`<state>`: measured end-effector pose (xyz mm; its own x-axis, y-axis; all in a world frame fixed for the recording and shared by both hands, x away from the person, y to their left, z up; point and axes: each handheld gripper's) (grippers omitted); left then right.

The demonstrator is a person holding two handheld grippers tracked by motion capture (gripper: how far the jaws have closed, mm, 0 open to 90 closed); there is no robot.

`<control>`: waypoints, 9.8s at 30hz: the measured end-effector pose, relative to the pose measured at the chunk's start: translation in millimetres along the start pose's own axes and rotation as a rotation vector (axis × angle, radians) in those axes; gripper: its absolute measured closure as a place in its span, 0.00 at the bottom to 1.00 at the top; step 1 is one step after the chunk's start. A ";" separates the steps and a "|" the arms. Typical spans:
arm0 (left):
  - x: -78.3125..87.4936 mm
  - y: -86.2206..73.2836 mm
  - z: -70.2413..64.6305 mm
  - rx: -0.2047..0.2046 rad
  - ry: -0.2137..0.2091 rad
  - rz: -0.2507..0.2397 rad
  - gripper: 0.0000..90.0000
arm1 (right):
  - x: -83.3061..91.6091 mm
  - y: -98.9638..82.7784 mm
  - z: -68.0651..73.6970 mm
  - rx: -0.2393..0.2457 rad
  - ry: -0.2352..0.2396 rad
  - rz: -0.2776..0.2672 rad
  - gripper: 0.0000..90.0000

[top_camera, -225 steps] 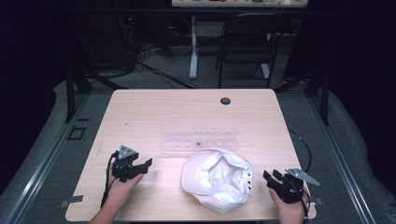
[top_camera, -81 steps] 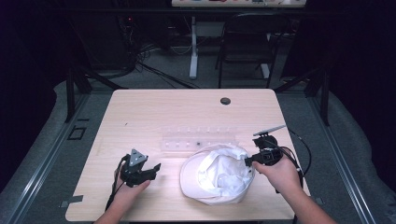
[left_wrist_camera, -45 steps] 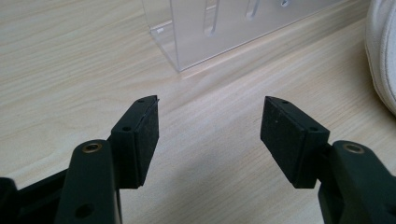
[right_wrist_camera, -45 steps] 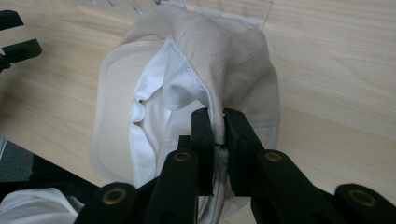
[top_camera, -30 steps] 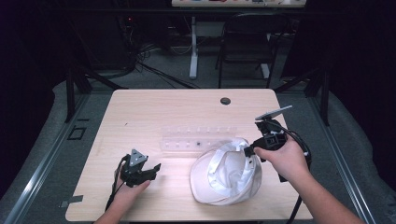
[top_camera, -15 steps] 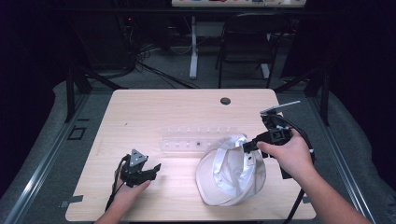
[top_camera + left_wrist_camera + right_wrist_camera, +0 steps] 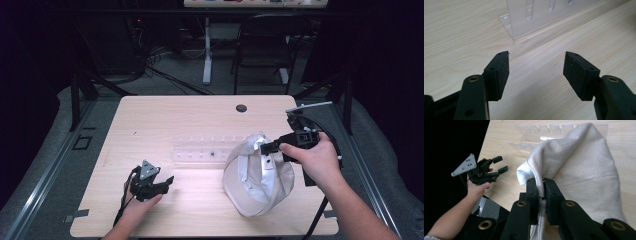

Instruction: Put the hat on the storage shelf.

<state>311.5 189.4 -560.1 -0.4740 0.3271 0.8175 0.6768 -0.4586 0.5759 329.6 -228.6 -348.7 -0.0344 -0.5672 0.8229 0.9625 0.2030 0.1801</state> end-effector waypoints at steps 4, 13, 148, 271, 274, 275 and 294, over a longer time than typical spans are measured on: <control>0.0 0.3 -2.2 -0.008 -0.021 -0.009 0.43 | 2.1 2.1 -1.4 -0.005 0.016 -0.014 0.92; 1.4 1.2 -6.8 -0.019 -0.034 -0.024 0.43 | 5.6 6.7 -3.4 -0.022 0.054 -0.037 0.92; -13.3 102.7 -55.7 -0.173 -0.259 -0.208 0.93 | -42.9 73.6 44.7 0.018 0.171 -0.047 0.92; 10.8 23.1 2.3 0.011 -0.110 -0.096 0.51 | -74.1 -3.6 -15.8 0.125 -0.123 -0.252 0.56; 10.1 23.2 1.3 0.005 -0.109 -0.094 0.51 | -78.2 -9.0 -21.4 0.119 -0.114 -0.254 0.56; 9.9 23.3 1.1 0.004 -0.109 -0.093 0.51 | -78.4 -10.6 -23.0 0.120 -0.112 -0.256 0.56; 6.8 22.1 -2.3 -0.007 -0.112 -0.088 0.51 | -87.6 -42.5 -22.4 0.175 -0.112 -0.324 0.53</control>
<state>321.9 179.6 -541.8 -0.4652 0.4560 0.7587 0.6315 -0.4297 0.6455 297.8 -205.4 -440.5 -0.3676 -0.5357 0.7602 0.8369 0.1659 0.5216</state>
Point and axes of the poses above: each handheld gripper's, and its own axes: x roughly backward along the jaws, y roughly out of its top, z roughly to its left, and after that the axes turned 15 degrees about z, right-handed
